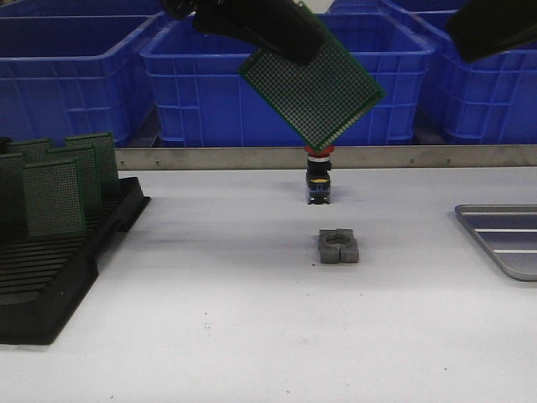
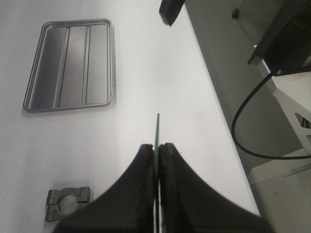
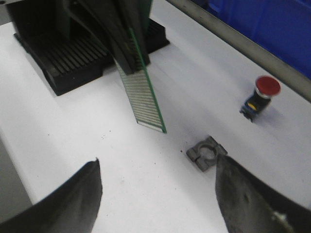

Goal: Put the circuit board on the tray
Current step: 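Bring the right gripper to the held board and grasp its edge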

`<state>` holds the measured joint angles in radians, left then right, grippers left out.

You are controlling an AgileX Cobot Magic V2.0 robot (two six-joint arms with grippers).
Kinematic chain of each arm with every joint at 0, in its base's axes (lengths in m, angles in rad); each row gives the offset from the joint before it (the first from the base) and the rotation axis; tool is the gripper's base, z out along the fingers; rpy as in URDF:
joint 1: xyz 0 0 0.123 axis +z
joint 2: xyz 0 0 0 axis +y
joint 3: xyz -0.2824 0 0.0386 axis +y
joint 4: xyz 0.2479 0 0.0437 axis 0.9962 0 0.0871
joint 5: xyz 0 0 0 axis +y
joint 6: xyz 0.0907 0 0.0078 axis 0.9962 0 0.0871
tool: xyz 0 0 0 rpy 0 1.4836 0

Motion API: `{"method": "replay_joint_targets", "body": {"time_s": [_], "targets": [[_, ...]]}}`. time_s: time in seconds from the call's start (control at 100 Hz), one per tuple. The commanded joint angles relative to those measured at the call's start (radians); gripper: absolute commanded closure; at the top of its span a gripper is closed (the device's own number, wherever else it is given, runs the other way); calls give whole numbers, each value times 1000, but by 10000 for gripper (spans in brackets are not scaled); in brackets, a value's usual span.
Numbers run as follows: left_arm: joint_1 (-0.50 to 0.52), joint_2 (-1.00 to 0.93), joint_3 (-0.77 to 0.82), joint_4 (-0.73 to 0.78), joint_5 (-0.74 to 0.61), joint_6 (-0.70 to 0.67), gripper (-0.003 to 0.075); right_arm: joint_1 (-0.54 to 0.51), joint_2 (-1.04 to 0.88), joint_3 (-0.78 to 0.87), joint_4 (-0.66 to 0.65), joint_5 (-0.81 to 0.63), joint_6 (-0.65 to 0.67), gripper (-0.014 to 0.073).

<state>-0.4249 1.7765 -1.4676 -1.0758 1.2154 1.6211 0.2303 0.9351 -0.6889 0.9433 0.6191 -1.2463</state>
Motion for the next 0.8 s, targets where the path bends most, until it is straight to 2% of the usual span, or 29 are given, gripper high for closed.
{"method": "replay_joint_targets", "body": {"time_s": [0.0, 0.13, 0.48, 0.55, 0.7, 0.79], "targets": [[-10, -51, -30, -78, 66, -2, 740, 14, 49, -54, 123, -39, -173, 76], [-10, -51, -30, -78, 66, -2, 740, 26, 143, -105, 174, -36, -270, 76], [-10, -51, -30, -78, 66, -2, 740, 58, 389, -242, 178, 127, -275, 90], [-10, -51, -30, -78, 66, -2, 740, 58, 402, -252, 180, 129, -275, 178], [-10, -51, -30, -80, 57, -2, 740, 57, 404, -256, 181, 129, -275, 482], [-10, -51, -30, -80, 50, -2, 740, 57, 404, -256, 181, 129, -275, 623]]}}
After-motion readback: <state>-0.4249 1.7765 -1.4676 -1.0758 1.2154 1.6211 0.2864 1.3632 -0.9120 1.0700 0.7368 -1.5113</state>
